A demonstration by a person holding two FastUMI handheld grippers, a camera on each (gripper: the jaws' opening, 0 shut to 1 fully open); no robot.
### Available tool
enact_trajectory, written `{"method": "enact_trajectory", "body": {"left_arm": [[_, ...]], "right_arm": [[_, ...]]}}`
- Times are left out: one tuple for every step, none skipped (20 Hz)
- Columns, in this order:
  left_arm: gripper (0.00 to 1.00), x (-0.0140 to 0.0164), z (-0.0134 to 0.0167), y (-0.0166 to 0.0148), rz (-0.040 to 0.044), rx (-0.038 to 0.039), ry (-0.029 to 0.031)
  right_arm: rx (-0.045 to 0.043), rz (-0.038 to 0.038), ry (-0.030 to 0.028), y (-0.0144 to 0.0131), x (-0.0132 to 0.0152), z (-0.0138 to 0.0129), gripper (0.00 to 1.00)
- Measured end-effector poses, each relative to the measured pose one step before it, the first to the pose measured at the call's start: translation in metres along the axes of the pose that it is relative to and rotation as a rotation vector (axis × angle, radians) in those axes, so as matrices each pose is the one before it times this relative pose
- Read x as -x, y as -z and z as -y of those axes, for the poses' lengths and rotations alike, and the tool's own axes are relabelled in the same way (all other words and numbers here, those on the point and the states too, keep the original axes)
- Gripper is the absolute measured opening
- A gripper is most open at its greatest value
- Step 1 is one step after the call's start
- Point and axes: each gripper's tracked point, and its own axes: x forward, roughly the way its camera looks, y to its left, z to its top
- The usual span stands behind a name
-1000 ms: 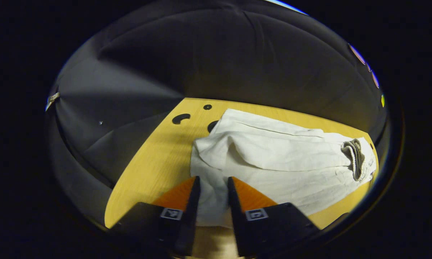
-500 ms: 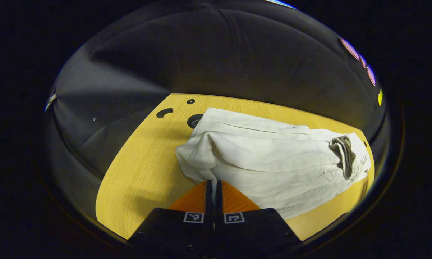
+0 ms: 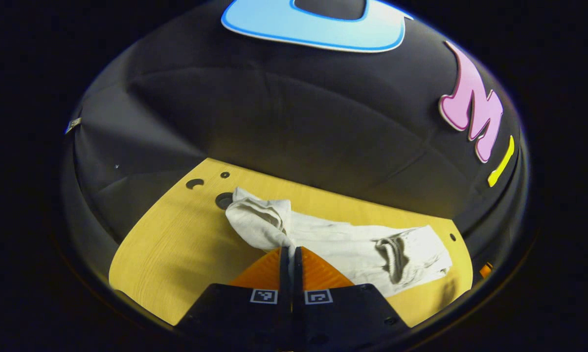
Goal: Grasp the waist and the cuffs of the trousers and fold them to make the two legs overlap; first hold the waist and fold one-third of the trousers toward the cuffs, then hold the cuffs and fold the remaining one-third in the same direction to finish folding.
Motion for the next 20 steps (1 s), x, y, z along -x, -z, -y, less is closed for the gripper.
{"method": "enact_trajectory", "body": {"left_arm": [[0.06,0.00366,0.01254,-0.00610,0.01415,0.02446,0.01606],[0.06,0.00391,0.01051,-0.00898,0.02045,0.01368,0.01052],[0.06,0.00205,0.01127,-0.00727,0.01529,0.00794,0.01682],[0.06,0.00296,0.01412,-0.00767,0.01304,0.00380,0.01944],[0.01,0.00262,0.01425,-0.00722,0.01080,0.00472,0.01861],[0.06,0.00184,0.01823,-0.00839,0.01093,0.00191,0.02505],[0.06,-0.00046,0.01824,-0.00526,0.01229,-0.00078,0.02364],[0.06,0.00039,0.01967,-0.00663,0.01142,-0.00351,0.02493],[0.06,-0.00216,0.01888,-0.00429,0.00995,-0.00441,0.02426],[0.06,-0.00239,0.01835,-0.00232,0.00666,-0.00394,0.02408],[0.06,-0.00456,0.01996,0.00154,-0.00590,-0.00157,0.02775],[0.06,-0.00475,0.01907,0.00336,-0.00708,-0.00425,0.02302],[0.06,-0.00725,0.01852,0.00593,-0.00849,-0.00709,0.02406],[0.06,-0.00640,0.01981,0.00682,-0.01187,-0.00527,0.02666],[0.06,-0.01035,0.01780,0.00847,-0.00978,-0.00102,0.02492],[0.06,-0.01035,0.01834,0.00857,-0.01166,0.00225,0.02824],[0.06,-0.01352,0.01730,0.01123,-0.02040,0.00381,0.02615],[0.06,-0.01281,0.01683,0.01166,-0.02430,0.00753,0.02682],[0.06,-0.01162,0.01343,0.00934,-0.01679,0.00900,0.02634],[0.06,-0.01086,0.01596,0.00747,-0.01110,0.00557,0.02888]], "right_arm": [[-0.00107,0.00269,0.00757,-0.00318,0.00263,0.00371,0.98],[-0.00226,0.00397,0.00744,-0.00354,0.00283,0.00387,0.98],[-0.00324,0.00393,0.00656,-0.00384,0.00324,0.00253,0.98],[-0.00618,0.00396,0.00528,-0.00338,0.00209,0.00288,0.98],[-0.00677,0.00438,0.00571,-0.00316,0.00166,0.00174,0.98],[-0.00744,0.00552,0.00737,-0.00312,0.00272,0.00244,0.98],[-0.00701,0.00514,0.00819,-0.00174,0.00201,0.00229,0.98],[-0.00566,0.00266,0.00804,-0.00190,0.00184,0.00276,0.98],[-0.00484,0.00267,0.00500,-0.00115,0.00182,0.00161,0.98],[-0.00393,0.00276,0.00576,-0.00198,0.00219,0.00244,0.98],[-0.00303,0.00350,0.00591,-0.00186,0.00284,0.00286,0.98],[-0.00066,0.00432,0.00733,-0.00110,0.00182,0.00293,0.98],[0.00276,0.00457,0.00784,-0.00113,0.00340,0.00324,0.98],[0.00540,0.00160,0.00788,0.00009,0.00209,0.00388,0.98],[0.00527,0.00057,0.00875,0.00058,0.00295,0.00442,0.98],[0.00211,0.00089,0.00646,0.00079,0.00360,0.00398,0.98],[-0.00141,-0.00167,0.00766,0.00176,0.00396,0.00422,0.98],[-0.00350,-0.00279,0.00649,0.00202,0.00445,0.00447,0.98],[-0.00817,-0.00310,0.00965,0.00296,0.00361,0.00465,0.98],[-0.01262,-0.00363,0.00602,0.00229,0.00290,0.00519,0.98]]}}
